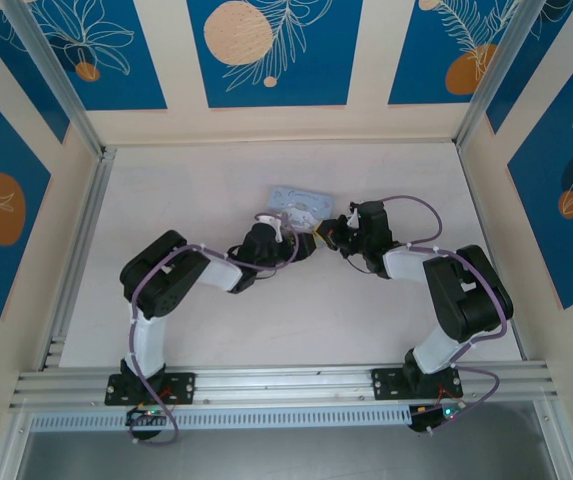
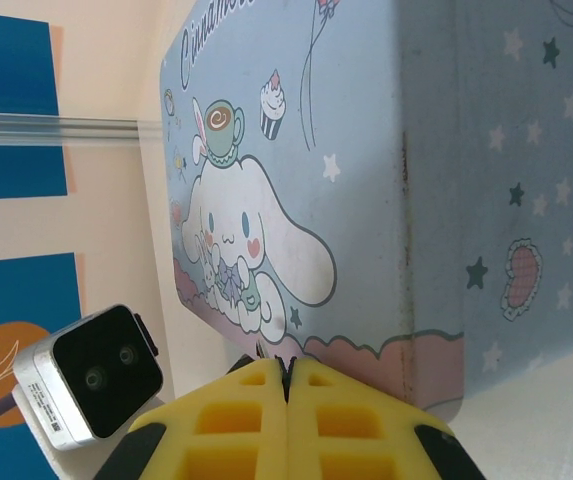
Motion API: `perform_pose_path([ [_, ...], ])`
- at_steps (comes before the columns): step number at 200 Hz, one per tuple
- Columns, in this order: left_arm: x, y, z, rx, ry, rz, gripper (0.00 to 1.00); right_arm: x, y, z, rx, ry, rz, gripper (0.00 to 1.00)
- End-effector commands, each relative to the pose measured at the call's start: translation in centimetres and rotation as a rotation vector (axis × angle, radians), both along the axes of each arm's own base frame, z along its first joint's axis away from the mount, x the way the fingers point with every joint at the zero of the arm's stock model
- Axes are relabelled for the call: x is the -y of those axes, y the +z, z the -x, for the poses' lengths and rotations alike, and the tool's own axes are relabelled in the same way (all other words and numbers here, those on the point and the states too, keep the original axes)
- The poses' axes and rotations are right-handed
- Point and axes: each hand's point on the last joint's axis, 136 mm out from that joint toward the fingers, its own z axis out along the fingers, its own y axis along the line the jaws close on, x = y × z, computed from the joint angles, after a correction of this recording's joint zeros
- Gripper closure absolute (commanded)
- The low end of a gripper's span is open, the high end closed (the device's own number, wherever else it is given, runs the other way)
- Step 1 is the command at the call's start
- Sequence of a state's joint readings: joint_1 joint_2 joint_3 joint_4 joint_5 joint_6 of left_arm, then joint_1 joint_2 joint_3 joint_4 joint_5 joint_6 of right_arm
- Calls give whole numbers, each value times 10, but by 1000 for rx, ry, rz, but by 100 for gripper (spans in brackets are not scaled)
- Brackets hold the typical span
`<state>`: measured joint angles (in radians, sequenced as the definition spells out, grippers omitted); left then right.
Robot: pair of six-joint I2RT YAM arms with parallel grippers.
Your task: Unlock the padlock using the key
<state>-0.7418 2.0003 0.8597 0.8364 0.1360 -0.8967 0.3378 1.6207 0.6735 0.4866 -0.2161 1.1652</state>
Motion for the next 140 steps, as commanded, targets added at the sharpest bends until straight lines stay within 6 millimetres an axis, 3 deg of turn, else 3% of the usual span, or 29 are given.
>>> perform_pose_path([
  [1,-1,-3,8,-49,36,90,23,3,-12,0,-32,-1,31,100],
  [63,-6,-9,7,-83,82,116,26,5,-16,0,-40,-3,35,100],
  [100,-2,-17,7,-97,63,102,37,4,-18,0,-45,-4,32,100],
  [140,-2,-9,11,-75,61,91,43,4,-19,-1,-47,-4,30,100],
])
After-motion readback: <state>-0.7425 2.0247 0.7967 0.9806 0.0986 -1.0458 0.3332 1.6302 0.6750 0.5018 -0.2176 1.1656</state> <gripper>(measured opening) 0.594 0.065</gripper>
